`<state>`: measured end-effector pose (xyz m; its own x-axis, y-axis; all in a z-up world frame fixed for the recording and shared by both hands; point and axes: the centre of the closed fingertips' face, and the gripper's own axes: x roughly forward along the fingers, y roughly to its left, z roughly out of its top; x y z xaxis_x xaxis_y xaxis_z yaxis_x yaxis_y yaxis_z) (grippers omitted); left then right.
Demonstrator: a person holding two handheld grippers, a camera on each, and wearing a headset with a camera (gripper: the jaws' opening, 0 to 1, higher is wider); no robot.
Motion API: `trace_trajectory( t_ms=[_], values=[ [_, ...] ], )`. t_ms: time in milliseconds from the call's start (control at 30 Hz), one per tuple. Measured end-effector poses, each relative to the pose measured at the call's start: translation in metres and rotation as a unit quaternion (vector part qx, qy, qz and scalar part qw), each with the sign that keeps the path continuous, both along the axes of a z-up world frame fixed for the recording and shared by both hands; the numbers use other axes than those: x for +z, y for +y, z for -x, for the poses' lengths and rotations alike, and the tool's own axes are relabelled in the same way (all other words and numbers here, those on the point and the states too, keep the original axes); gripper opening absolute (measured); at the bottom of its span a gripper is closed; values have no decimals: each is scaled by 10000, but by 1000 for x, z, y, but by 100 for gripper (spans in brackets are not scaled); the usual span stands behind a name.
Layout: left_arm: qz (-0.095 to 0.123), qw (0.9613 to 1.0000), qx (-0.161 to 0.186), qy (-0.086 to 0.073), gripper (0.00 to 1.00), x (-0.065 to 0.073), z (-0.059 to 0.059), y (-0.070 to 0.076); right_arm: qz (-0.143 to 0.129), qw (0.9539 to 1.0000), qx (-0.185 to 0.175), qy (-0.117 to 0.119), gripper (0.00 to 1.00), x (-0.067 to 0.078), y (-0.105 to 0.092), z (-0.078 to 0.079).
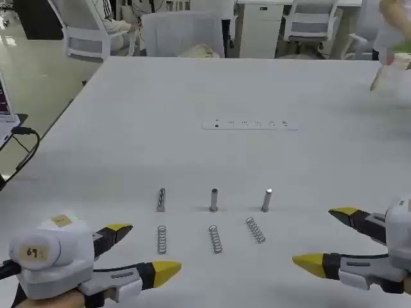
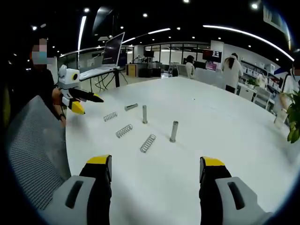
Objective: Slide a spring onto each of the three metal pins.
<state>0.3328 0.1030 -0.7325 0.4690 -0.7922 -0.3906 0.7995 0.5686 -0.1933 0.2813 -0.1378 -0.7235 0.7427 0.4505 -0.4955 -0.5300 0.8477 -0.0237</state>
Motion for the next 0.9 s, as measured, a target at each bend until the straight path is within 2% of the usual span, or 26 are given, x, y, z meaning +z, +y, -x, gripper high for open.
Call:
trace_trajectory(
  t_ms=[533,900],
  values=[
    [-28,10000,17,-23,74,1,-5,2,-4,10000,0,28,75,-1,1,1],
    [-44,9999,82,-61,73,3,-14,5,-9,10000,-7,47,75,-3,1,1]
  ],
)
